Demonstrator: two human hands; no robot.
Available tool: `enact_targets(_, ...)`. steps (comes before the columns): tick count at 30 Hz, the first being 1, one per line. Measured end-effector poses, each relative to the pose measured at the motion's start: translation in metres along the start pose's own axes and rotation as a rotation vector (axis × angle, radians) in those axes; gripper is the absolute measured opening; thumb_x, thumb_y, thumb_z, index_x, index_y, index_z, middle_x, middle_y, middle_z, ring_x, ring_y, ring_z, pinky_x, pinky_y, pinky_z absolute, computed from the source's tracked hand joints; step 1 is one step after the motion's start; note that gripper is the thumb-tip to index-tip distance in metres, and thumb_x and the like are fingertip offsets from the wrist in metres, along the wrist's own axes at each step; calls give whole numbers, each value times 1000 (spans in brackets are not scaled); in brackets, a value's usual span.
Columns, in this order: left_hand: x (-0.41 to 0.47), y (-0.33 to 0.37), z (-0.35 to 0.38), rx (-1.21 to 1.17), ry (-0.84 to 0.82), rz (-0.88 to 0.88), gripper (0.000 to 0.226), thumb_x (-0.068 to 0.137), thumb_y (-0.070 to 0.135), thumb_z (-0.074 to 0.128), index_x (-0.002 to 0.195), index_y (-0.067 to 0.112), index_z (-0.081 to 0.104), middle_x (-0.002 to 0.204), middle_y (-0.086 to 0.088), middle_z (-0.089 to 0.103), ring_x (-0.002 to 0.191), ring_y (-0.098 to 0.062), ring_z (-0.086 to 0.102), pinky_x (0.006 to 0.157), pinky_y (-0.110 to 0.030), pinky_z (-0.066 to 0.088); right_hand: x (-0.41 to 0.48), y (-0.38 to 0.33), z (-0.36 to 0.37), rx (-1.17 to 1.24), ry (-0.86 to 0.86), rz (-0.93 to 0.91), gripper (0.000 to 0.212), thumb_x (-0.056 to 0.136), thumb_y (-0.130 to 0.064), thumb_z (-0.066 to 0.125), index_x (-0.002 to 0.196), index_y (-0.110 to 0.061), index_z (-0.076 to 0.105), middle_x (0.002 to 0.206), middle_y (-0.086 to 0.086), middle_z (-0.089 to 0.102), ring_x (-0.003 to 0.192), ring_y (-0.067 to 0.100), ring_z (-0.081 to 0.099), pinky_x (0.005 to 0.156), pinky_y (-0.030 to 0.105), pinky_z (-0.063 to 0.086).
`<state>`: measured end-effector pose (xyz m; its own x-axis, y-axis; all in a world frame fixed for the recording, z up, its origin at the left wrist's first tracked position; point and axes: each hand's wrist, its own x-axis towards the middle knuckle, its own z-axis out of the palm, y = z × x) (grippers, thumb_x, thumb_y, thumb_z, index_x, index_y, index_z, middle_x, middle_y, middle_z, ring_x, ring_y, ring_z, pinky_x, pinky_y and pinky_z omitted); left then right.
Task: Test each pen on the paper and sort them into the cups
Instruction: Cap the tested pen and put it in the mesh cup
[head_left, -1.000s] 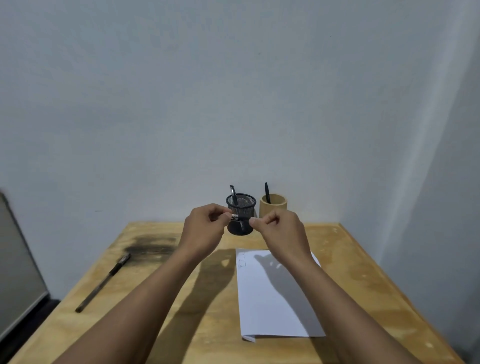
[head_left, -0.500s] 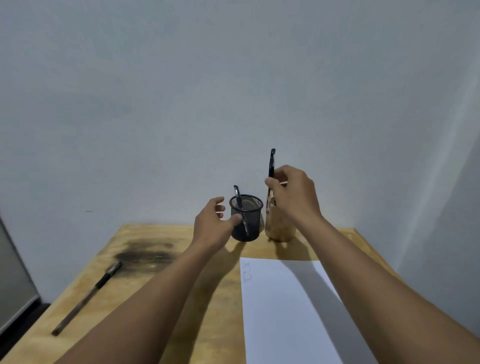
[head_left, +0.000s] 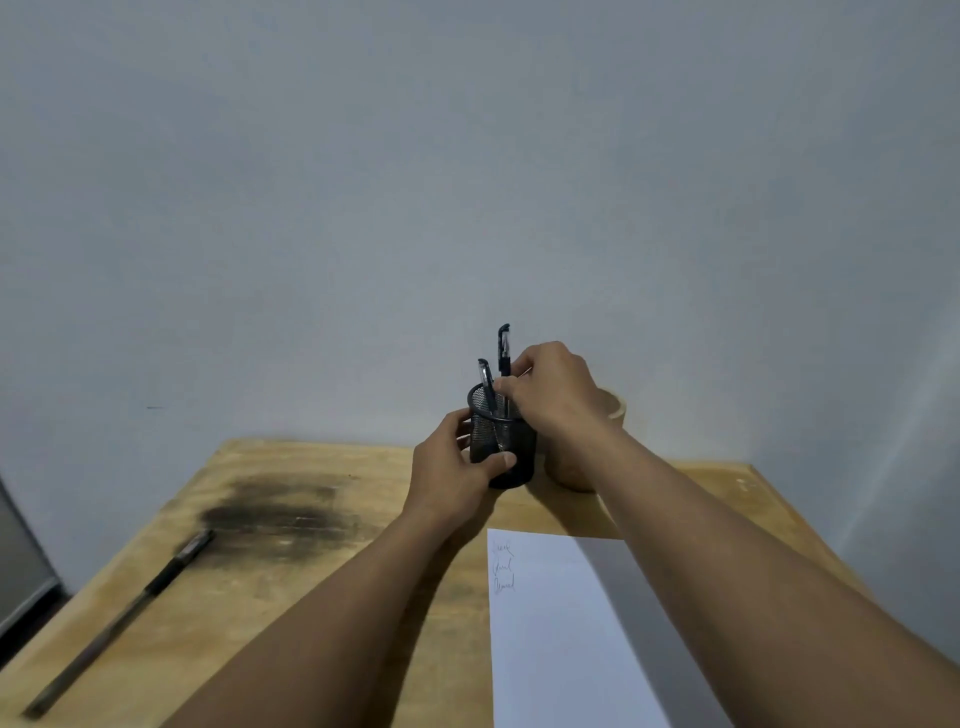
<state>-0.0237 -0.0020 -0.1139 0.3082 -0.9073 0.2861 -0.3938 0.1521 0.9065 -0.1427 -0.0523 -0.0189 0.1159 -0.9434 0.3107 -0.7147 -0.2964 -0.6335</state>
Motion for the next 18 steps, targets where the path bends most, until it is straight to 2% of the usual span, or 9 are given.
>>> enact_targets(3,1,-1,1,0,11,9,65,73,19,87,131,19,57,115,9,67,107,-7,63,84,-12,46,0,3,4,-14,-5,-16,17,86,-34,75,79,-19,74,83,2,74,84,23,66,74,34,54)
enact_targets(5,0,-1,2,0,12,11,66,73,19,87,132,18,56,115,10,66,107,-8,62,84,-11,45,-1,3,3,-12,7,-21,16,87,-32,75,79,-19,73,83,2,74,86,23,67,75,36,55)
enact_targets(9,1,1,1,15,19,-8,67,73,20,87,132,16,56,120,7,67,110,-9,62,81,-10,44,-8,0,-2,-29,5,-63,15,90,-31,71,97,-18,73,96,3,74,95,24,67,83,39,56)
enact_targets(12,-7,3,-6,59,21,-40,75,71,18,88,137,15,52,128,5,62,117,-14,59,87,-22,49,-16,-3,-8,-54,-7,-103,24,93,-32,67,112,-18,71,107,3,73,102,23,66,86,39,55)
enact_targets(14,-21,8,-16,-13,29,-95,76,72,7,87,139,17,51,132,4,57,118,-15,55,83,-31,57,-22,-8,-13,-85,6,-134,28,94,-31,64,119,-18,69,111,3,72,102,24,66,84,40,56)
enact_targets(15,-28,12,-24,-19,56,-100,73,75,6,84,139,18,52,132,3,57,116,-14,56,81,-32,58,-25,-12,-15,-96,15,-152,28,95,-31,63,120,-18,68,111,3,72,102,24,66,83,40,57)
enact_targets(18,-49,17,-62,214,161,-49,54,86,19,76,136,19,56,126,6,63,106,-9,61,85,-26,52,-36,-28,-14,-94,-3,-219,28,95,-30,60,119,-18,69,110,1,73,103,23,66,83,38,56)
